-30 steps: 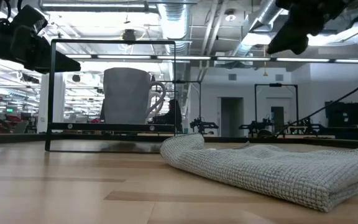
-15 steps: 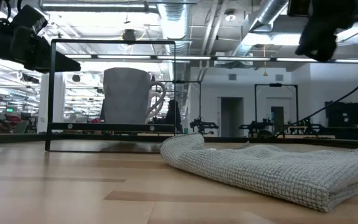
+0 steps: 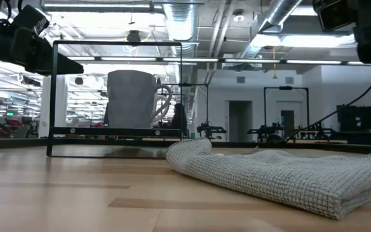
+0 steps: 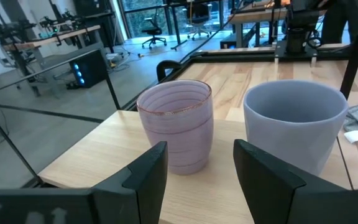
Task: Stack small to large cups/mugs on shelf
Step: Put the light purple cup on the shelf
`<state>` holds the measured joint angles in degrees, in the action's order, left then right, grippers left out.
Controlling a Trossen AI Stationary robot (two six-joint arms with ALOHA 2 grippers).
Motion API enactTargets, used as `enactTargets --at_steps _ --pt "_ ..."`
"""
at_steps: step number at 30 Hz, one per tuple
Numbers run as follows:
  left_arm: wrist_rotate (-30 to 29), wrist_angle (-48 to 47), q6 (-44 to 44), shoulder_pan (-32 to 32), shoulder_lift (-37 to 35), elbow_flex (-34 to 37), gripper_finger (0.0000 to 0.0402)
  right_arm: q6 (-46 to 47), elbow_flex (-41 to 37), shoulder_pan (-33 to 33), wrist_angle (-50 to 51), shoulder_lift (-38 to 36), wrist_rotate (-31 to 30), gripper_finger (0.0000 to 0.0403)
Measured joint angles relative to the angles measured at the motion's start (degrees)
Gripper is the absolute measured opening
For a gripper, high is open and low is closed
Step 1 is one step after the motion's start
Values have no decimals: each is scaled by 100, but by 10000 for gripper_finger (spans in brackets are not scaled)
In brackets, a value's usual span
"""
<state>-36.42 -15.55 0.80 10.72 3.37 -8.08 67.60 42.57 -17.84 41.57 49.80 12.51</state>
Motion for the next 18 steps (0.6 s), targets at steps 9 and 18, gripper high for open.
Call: enactTargets --at_steps 9,18 --pt "4 -2 -48 0 1 0 177 148 0 -204 -44 7 21 120" --pt "4 -4 6 0 1 0 177 146 0 -202 -42 7 -42 120"
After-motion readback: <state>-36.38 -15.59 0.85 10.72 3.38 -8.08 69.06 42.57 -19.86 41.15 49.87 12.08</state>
